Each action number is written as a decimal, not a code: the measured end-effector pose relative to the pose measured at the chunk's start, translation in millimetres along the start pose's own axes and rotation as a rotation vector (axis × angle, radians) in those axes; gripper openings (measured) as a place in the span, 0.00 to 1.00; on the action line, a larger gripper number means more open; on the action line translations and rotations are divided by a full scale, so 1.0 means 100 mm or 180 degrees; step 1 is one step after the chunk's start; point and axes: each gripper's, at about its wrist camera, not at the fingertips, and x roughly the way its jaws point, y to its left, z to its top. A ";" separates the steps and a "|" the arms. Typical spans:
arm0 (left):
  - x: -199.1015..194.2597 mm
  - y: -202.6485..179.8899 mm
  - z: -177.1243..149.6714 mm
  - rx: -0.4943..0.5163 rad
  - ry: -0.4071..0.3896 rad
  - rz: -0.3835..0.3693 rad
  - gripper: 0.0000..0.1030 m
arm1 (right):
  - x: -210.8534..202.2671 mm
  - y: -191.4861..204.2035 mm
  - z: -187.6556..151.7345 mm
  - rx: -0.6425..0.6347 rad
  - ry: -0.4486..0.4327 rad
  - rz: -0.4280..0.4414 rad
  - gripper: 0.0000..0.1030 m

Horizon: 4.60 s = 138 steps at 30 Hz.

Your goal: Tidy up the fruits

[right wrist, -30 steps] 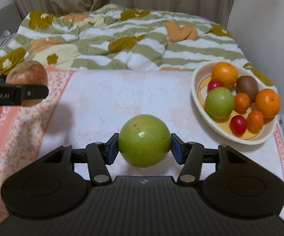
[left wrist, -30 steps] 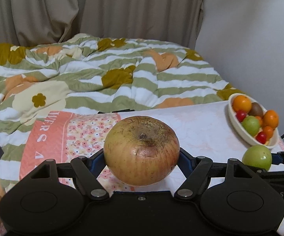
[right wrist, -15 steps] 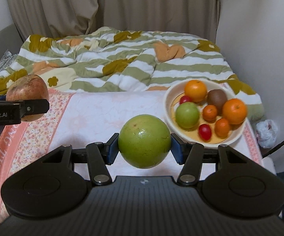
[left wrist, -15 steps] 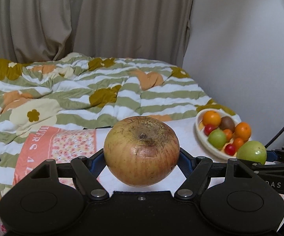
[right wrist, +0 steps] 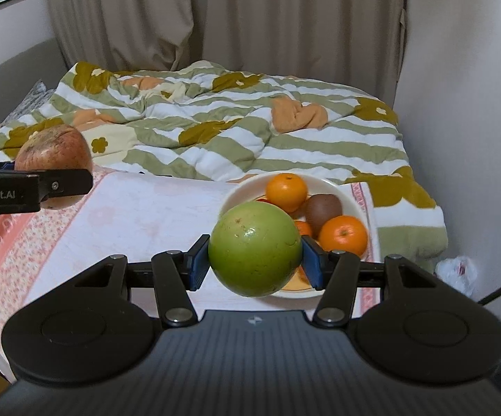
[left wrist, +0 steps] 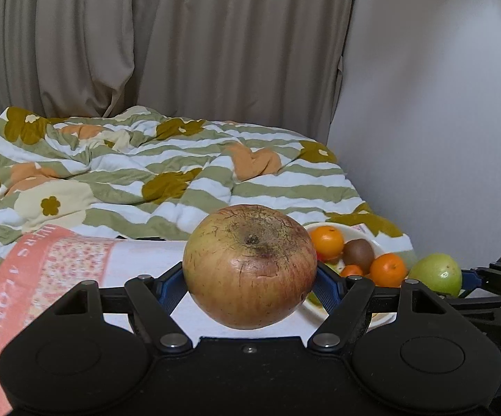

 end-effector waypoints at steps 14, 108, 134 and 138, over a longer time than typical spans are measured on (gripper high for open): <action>0.73 -0.70 0.13 0.0134 0.0188 -0.0051 0.76 | 0.37 -0.58 -0.04 -0.0135 0.0152 0.0195 0.68; -0.70 0.24 -0.23 -0.0003 -0.0241 0.0291 0.98 | -0.24 0.26 -0.26 -0.0192 -0.0151 -0.0179 0.98; -1.45 0.70 -0.69 0.0177 -0.0174 0.0426 1.00 | -1.07 0.96 -0.56 0.0379 0.0018 -0.0324 1.00; -1.45 0.71 -0.70 0.0196 -0.0177 0.0421 1.00 | -1.06 0.97 -0.56 0.0403 0.0031 -0.0337 1.00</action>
